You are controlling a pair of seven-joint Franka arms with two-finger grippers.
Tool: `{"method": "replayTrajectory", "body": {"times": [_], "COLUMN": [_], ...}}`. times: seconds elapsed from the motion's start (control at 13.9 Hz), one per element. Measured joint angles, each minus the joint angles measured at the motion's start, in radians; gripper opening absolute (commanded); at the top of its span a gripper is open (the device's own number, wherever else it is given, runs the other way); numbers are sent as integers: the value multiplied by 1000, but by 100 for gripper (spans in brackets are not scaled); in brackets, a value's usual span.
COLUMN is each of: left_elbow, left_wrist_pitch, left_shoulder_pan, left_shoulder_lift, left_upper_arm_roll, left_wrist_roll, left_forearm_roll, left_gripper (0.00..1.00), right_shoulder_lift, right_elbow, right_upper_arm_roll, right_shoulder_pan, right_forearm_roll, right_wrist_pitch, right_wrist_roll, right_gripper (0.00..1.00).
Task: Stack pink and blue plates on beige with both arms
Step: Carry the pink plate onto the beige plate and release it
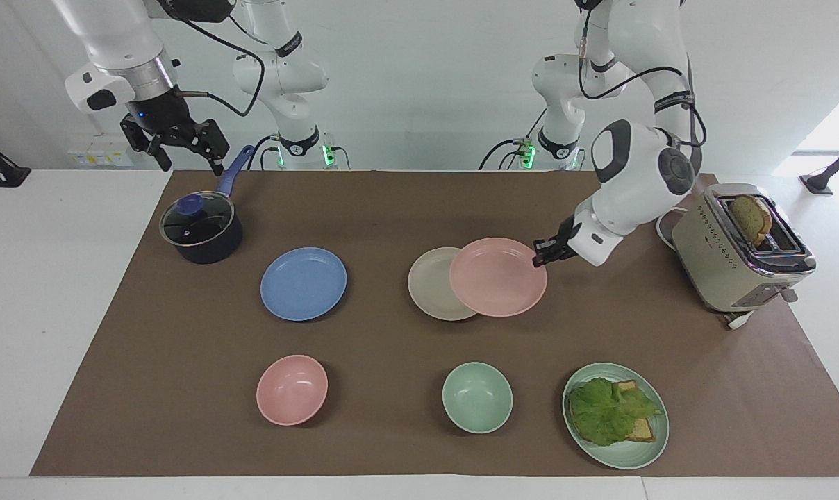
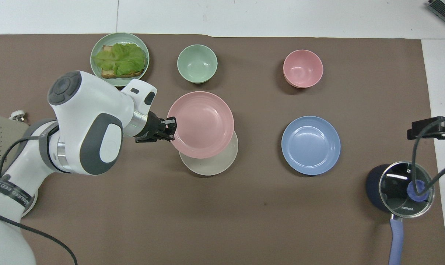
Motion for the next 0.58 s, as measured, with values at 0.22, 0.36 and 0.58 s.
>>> {"method": "replayTrajectory", "body": {"times": [0.22, 0.36, 0.58], "left_elbow": [-86, -127, -142], "left_wrist_pitch": [101, 137, 148], "left_shoulder_pan": [-49, -58, -58], "left_shoulder_lift": [7, 8, 8], "left_upper_arm_roll": [0, 1, 4], "left_wrist_roll": [-27, -34, -34], "left_forearm_roll": [-9, -13, -29], "left_gripper": [0, 0, 0], "right_shoulder_lift": [-1, -1, -1], "right_elbow": [-4, -6, -8], "right_upper_arm_roll": [0, 0, 0], "right_shoulder_pan": [0, 0, 0], "right_forearm_roll": [0, 0, 0], "right_wrist_pitch": [0, 0, 0], "right_wrist_roll": [0, 0, 0], "right_gripper": [100, 100, 100]}}
